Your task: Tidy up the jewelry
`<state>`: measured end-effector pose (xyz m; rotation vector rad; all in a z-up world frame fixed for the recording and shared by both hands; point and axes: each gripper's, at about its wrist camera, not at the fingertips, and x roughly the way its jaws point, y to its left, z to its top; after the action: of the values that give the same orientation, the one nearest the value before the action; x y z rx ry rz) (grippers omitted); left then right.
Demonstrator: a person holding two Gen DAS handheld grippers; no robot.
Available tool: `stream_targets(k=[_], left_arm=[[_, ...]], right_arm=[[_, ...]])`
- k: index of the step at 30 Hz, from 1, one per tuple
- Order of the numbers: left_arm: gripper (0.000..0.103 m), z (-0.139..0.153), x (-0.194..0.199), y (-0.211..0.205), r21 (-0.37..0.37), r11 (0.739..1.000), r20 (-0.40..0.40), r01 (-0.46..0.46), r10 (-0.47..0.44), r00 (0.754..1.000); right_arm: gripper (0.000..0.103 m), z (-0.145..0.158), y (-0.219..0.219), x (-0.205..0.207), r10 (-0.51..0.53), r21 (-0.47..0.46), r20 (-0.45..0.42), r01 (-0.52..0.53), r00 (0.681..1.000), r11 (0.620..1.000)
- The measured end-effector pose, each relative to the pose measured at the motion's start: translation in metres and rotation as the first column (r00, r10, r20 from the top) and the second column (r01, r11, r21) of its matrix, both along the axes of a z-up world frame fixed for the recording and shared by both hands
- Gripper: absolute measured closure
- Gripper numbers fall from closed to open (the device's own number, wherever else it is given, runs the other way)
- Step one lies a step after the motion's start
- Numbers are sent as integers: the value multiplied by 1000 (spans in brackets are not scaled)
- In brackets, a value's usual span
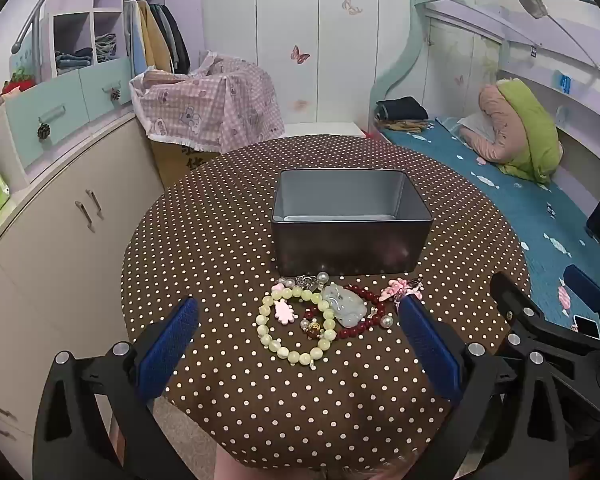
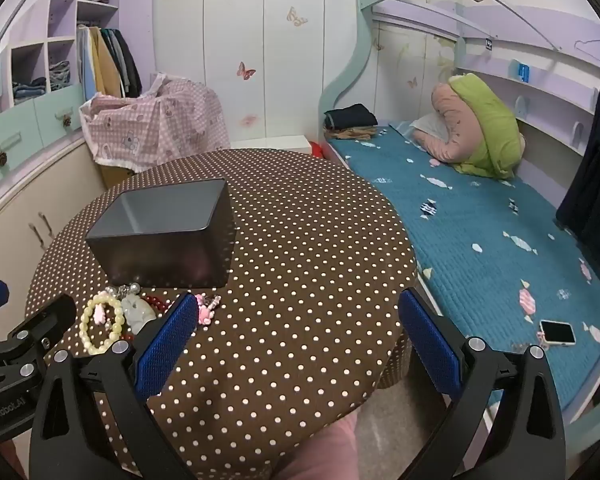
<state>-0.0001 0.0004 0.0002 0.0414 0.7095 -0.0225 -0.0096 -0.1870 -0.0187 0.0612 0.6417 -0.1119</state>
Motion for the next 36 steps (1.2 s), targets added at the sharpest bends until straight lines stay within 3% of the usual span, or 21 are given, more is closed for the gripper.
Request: stream_targets(k=[36], left_arm=[[7, -1, -1, 0, 4, 1000, -7, 0, 0, 1000]], right_arm=[[6, -2, 0, 1, 1, 8, -7, -1, 1000, 1000]])
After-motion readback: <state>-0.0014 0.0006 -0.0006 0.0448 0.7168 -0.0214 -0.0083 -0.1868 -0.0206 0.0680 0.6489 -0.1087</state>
